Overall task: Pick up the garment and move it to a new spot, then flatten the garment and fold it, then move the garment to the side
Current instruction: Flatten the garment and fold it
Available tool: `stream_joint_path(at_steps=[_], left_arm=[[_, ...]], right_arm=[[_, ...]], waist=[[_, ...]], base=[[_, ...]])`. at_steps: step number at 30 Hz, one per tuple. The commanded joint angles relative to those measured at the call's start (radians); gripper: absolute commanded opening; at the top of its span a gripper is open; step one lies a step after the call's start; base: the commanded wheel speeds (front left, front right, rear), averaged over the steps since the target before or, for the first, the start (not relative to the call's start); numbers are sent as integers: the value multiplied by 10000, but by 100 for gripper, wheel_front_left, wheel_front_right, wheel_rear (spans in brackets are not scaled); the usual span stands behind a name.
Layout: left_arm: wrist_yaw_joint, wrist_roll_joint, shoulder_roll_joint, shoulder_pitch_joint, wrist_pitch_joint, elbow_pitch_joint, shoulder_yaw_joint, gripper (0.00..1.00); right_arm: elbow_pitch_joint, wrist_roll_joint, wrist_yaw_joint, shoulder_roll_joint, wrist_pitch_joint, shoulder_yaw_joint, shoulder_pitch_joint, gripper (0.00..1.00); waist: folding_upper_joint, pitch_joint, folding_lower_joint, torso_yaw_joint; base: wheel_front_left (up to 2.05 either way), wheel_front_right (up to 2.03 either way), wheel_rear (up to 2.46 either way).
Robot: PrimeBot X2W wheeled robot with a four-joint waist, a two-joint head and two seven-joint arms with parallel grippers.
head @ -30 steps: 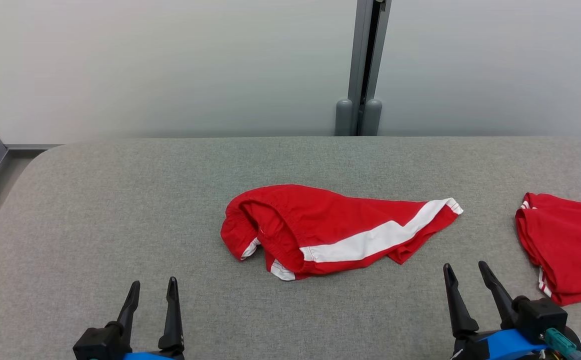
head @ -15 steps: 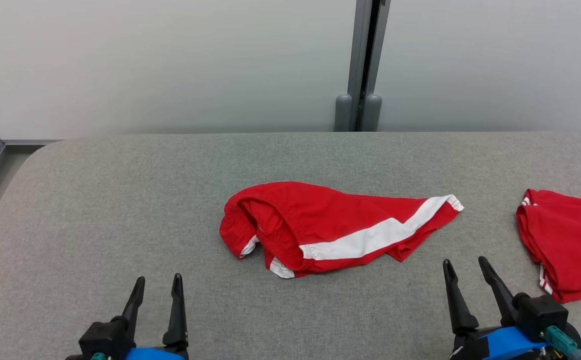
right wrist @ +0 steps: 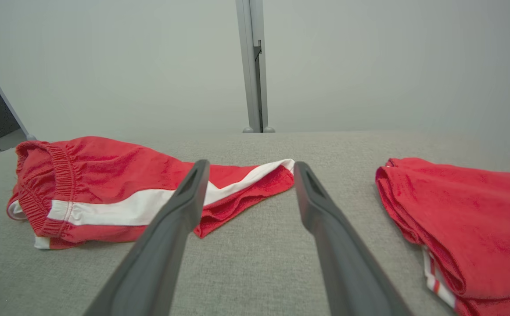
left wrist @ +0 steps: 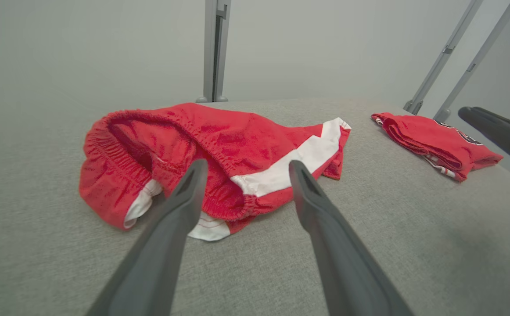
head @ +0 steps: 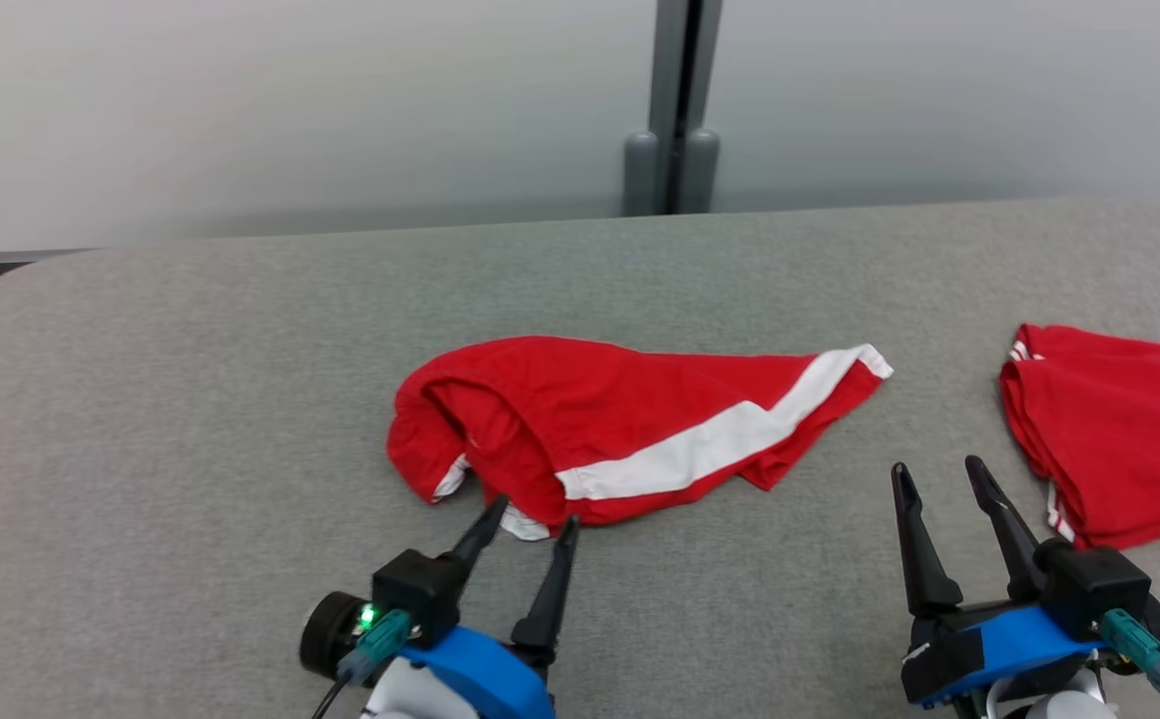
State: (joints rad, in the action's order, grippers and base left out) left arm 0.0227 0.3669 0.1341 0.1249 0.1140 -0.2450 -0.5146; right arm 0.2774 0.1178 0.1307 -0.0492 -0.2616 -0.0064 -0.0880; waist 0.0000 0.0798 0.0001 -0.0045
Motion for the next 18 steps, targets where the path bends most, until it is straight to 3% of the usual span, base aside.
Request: stream_joint_path(at_steps=[1,11,17,18], left_arm=[[126,119,-91,227,-118,-203,-74,100],[157,638,-325,1660,-687,-2437,254,100],[393,906,-427,2128,-640,-3236,285,100],[445,928,-467,2189,-608,-3294,229,80]], right_arm=[[-65,15,1,-24,-47,0,-130,100],[-273,-54,1,-20,-39,-81,-454,100],[-370,9,1,-20,-39,-206,-523,100],[-366,15,1,-20,-39,-216,-526,100]], waist=[[0,67,-1,-126],[0,799,-1,-1222],[0,1048,-1,-1544],[0,1057,-1,-1559]], base=[[0,0,0],[0,0,0],[0,0,0],[0,0,0]])
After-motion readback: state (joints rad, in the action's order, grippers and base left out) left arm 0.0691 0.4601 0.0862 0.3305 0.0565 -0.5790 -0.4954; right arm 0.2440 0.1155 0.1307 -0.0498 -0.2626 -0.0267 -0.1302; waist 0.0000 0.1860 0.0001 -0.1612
